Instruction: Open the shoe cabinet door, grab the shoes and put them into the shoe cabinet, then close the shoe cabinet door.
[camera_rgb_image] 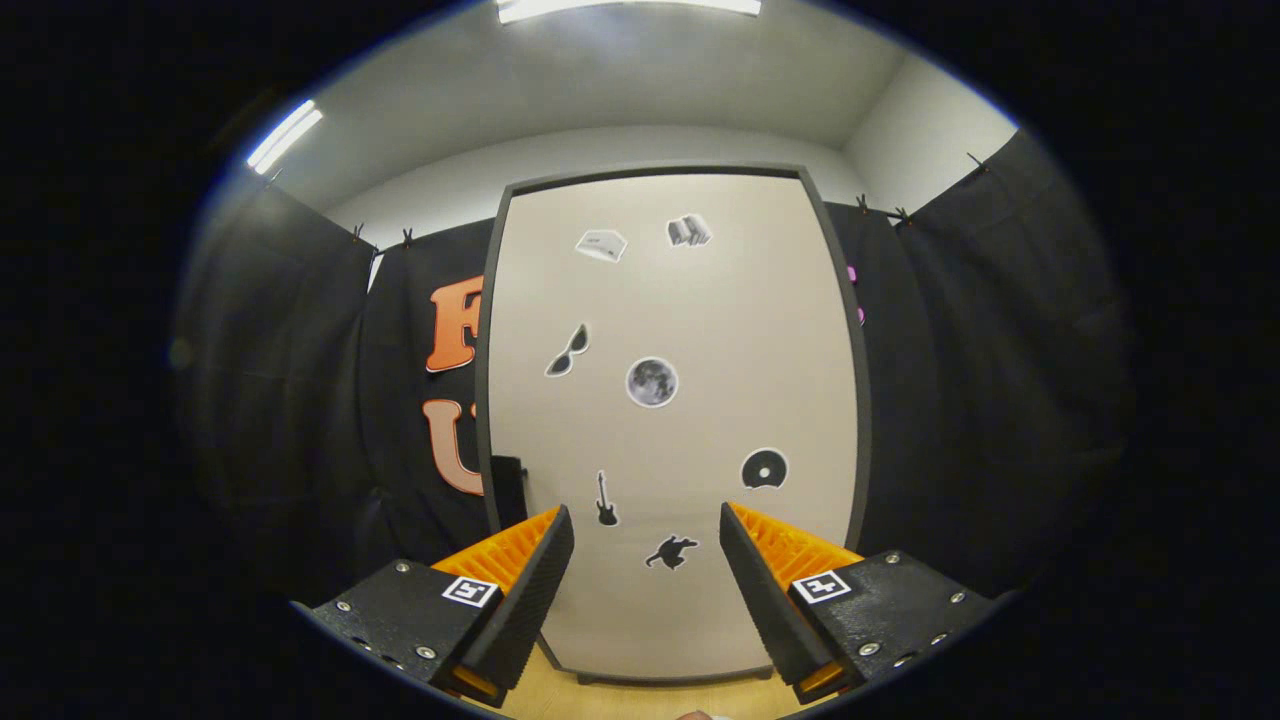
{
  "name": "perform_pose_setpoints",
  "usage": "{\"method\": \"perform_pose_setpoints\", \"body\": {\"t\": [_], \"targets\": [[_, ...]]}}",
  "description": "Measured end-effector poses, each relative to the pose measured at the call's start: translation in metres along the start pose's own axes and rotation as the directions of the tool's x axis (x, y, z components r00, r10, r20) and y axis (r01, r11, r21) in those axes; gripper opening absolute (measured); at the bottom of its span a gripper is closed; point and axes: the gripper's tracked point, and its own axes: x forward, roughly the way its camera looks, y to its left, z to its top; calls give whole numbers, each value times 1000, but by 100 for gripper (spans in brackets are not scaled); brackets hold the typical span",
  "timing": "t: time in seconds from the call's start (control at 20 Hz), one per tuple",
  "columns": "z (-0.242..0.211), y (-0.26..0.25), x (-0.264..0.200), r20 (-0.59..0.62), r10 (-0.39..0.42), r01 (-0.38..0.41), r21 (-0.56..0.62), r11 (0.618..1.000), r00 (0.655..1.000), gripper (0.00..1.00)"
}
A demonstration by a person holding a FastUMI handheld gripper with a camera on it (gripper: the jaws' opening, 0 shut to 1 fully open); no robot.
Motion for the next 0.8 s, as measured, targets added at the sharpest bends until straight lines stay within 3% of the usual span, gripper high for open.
{"method": "perform_pose_setpoints", "body": {"t": [0.4,0.65,0.8], "targets": [[-41,91,48,-132,90,-94,-23,995,987,91],[-62,102,78,-182,31,-39,-42,998,983,83],[-75,102,92,-223,3,-5,-11,1000,975,72]]}}
